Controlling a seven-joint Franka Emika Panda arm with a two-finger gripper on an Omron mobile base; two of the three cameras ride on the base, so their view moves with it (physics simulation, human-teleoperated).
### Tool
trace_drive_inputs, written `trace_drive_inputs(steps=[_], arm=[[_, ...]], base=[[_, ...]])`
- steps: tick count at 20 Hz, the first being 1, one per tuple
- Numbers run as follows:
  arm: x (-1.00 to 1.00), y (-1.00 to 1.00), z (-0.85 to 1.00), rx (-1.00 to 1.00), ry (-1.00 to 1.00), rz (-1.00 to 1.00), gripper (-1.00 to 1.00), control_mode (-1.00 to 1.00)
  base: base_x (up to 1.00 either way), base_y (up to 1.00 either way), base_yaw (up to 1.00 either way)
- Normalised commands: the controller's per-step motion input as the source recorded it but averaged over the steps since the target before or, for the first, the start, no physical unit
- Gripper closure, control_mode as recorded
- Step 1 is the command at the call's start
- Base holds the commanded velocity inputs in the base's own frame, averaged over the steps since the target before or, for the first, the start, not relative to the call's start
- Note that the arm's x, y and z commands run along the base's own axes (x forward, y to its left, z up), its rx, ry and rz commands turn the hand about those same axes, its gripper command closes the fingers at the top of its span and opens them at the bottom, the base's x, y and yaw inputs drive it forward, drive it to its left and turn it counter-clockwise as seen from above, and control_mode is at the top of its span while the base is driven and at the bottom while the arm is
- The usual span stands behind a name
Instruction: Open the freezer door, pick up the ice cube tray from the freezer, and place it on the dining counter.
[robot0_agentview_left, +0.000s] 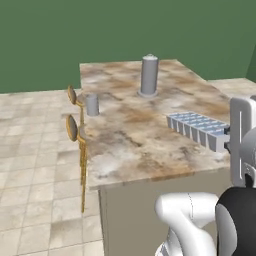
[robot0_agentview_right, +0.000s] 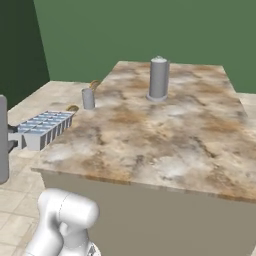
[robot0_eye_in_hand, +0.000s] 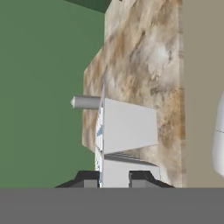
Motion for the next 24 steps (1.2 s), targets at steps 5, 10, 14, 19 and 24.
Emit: trace_drive_inputs(steps=[5, 10, 14, 19, 24], arm=[[0.00, 0.00, 0.00, 0.00, 0.00, 0.00, 1.00, 1.00], [0.00, 0.00, 0.00, 0.00, 0.00, 0.00, 1.00, 1.00], [0.00, 0.00, 0.00, 0.00, 0.00, 0.00, 1.00, 1.00], [0.19, -0.02, 0.00, 0.00, 0.00, 0.00, 1.00, -1.00], [0.77, -0.31, 0.00, 0.00, 0.05, 0.00, 1.00, -1.00]], base=[[0.73, 0.44, -0.20], [0.42, 0.06, -0.09], [0.29, 0.00, -0.04], [0.15, 0.00, -0.01], [0.00, 0.00, 0.00]])
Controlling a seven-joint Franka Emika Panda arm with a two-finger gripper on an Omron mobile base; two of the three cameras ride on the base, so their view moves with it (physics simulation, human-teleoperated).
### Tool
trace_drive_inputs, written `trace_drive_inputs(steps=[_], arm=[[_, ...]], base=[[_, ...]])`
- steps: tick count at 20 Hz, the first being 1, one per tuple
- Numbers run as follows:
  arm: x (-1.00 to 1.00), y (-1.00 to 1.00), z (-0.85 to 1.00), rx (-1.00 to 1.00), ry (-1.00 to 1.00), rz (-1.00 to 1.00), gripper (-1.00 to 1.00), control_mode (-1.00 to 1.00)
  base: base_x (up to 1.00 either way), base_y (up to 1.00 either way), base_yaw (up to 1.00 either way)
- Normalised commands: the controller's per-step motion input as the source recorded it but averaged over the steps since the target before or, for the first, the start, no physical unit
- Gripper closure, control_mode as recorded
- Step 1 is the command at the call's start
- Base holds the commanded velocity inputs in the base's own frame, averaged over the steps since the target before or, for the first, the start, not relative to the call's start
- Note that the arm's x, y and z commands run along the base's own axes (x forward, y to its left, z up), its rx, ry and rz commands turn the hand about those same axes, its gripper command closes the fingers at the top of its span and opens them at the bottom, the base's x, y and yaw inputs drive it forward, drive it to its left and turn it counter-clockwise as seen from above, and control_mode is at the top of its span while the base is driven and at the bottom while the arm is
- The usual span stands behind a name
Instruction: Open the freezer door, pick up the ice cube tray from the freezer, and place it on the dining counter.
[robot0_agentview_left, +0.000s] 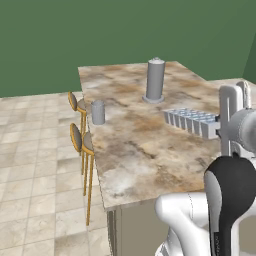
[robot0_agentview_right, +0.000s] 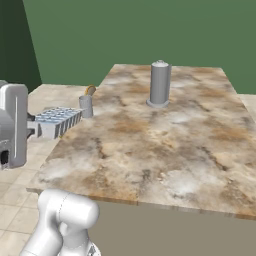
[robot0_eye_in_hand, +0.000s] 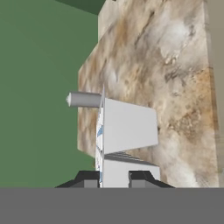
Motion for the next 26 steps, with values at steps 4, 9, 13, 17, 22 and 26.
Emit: trace_drive_inputs(steps=[4, 9, 13, 17, 22, 26], arm=[[0.50, -0.61, 0.00, 0.00, 0.01, 0.07, 1.00, -1.00], [0.27, -0.47, -0.01, 0.00, 0.00, 0.18, 1.00, -1.00], [0.51, -0.14, -0.22, -0.03, 0.00, 0.28, 1.00, -1.00], [0.71, 0.00, -0.48, -0.05, 0.00, 0.34, 1.00, -1.00], [0.55, 0.06, -0.59, -0.07, 0.06, 0.24, 1.00, -1.00], [0.63, 0.06, -0.50, -0.05, 0.08, 0.14, 1.00, -1.00]], base=[[0.00, 0.00, 0.00], [0.00, 0.00, 0.00], [0.00, 0.00, 0.00], [0.00, 0.00, 0.00], [0.00, 0.00, 0.00], [0.00, 0.00, 0.00]])
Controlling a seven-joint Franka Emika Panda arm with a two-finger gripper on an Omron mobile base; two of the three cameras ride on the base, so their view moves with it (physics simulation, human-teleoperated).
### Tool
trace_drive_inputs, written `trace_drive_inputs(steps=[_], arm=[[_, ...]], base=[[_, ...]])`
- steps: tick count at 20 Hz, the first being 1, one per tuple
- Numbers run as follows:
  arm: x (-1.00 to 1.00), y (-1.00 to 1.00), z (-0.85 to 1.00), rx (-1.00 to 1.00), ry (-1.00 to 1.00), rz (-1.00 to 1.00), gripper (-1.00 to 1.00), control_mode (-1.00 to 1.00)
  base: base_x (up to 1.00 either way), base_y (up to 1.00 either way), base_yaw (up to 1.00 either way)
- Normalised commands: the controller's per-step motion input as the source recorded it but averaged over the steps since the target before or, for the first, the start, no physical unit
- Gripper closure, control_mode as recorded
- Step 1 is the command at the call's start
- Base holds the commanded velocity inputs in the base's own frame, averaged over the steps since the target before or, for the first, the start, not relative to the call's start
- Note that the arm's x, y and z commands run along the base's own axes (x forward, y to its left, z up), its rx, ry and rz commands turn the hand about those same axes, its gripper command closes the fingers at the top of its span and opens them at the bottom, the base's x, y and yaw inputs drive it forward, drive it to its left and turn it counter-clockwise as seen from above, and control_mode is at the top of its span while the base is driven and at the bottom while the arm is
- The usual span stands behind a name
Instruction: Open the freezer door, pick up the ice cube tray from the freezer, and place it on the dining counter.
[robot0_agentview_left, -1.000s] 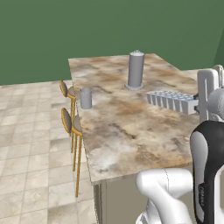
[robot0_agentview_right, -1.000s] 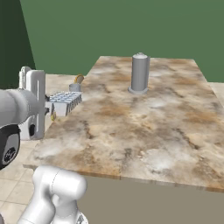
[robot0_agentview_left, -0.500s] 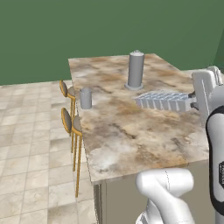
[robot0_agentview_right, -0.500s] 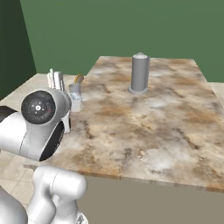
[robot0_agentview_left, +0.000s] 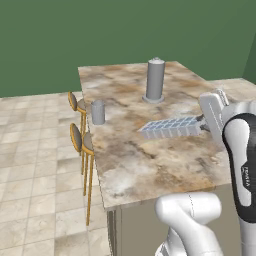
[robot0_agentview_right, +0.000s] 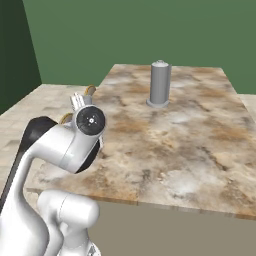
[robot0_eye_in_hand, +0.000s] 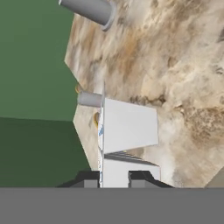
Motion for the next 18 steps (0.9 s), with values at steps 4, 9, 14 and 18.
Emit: trace_drive_inputs(steps=[4, 9, 14, 18], arm=[[0.59, 0.00, -0.38, -0.03, 0.02, 0.07, 1.00, -1.00], [0.41, 0.05, -0.39, -0.04, 0.00, 0.00, 1.00, -1.00], [0.43, 0.12, -0.47, -0.03, 0.00, 0.00, 1.00, -1.00], [0.53, 0.10, -0.44, 0.00, 0.00, 0.00, 1.00, -1.00]], base=[[0.00, 0.00, 0.00], [0.00, 0.00, 0.00], [0.00, 0.00, 0.00], [0.00, 0.00, 0.00]])
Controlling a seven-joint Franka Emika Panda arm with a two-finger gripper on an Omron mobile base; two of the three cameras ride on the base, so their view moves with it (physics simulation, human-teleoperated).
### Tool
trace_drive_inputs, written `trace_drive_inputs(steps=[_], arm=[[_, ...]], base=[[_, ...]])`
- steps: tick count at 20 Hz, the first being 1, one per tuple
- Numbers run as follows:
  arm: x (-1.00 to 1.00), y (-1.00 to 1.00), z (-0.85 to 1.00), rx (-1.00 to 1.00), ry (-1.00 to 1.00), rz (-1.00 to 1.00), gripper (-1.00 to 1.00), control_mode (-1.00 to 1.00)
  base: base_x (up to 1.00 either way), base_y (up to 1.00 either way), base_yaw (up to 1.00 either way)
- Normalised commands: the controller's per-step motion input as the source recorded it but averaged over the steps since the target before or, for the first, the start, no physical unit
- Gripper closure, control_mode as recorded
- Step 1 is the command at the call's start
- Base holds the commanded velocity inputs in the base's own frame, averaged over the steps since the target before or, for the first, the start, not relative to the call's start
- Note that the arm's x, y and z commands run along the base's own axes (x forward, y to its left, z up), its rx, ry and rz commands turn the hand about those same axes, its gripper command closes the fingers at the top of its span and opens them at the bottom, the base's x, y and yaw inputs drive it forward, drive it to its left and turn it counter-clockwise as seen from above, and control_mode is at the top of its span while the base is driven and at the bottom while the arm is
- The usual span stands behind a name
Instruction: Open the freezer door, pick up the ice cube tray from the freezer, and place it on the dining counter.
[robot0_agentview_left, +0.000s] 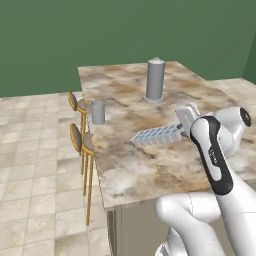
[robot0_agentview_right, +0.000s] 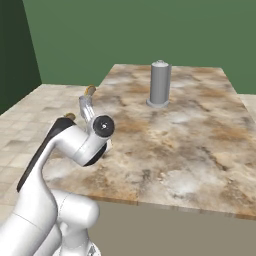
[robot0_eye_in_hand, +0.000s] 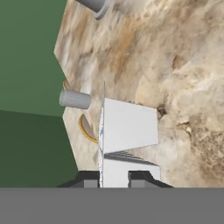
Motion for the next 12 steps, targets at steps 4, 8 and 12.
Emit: trace_drive_inputs(steps=[4, 8, 12], arm=[[0.51, 0.08, -0.46, 0.00, 0.00, 0.00, 1.00, -1.00], [0.46, 0.11, -0.47, 0.00, 0.00, 0.00, 1.00, -1.00], [0.51, 0.21, -0.53, -0.02, 0.00, 0.01, 1.00, -1.00]], base=[[0.00, 0.00, 0.00], [0.00, 0.00, 0.00], [0.00, 0.00, 0.00]])
